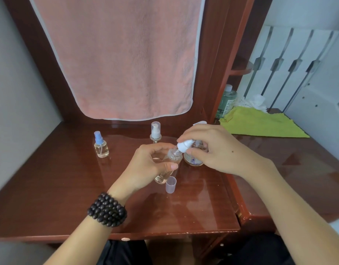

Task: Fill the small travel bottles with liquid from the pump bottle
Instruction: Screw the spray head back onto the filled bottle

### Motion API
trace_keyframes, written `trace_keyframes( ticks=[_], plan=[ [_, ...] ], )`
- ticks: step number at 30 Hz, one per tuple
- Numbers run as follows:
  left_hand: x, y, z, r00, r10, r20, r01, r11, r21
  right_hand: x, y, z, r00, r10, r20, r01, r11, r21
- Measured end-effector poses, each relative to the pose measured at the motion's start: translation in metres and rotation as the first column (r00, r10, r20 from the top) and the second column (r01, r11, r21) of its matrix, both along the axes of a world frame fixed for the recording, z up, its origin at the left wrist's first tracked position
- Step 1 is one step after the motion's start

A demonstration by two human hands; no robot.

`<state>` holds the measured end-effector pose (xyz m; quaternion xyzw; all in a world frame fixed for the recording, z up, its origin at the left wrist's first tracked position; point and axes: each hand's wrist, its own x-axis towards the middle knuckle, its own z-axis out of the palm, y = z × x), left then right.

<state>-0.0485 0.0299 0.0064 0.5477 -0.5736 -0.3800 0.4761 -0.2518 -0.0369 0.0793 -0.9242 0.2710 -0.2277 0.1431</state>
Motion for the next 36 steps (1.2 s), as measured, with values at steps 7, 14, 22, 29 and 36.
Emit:
trace_keyframes(
  ticks=[7,14,22,29,36],
  plan=[
    [0.000,0.000,0.004,0.999,0.007,0.034,-0.006,1.000,-0.030,0.006,-0.004,0.005,0.996,0.008,-0.085,-0.006,1.000,0.022],
    [-0.003,0.001,0.005,0.999,0.008,0.042,-0.007,1.000,-0.026,0.008,-0.003,0.003,0.994,-0.028,-0.108,0.033,0.998,0.046],
    [-0.006,0.001,0.004,0.999,0.015,0.034,-0.014,1.000,-0.005,0.009,-0.002,0.005,0.948,-0.190,-0.253,0.223,0.969,0.108],
    [-0.002,0.001,0.006,1.000,-0.001,0.017,0.001,1.000,-0.001,0.004,-0.001,0.007,0.983,0.026,-0.182,0.003,0.988,0.155],
    [-0.003,0.001,0.005,0.993,-0.037,0.116,0.038,0.999,-0.008,0.007,-0.003,-0.001,0.955,-0.117,-0.274,0.182,0.958,0.224]
  ],
)
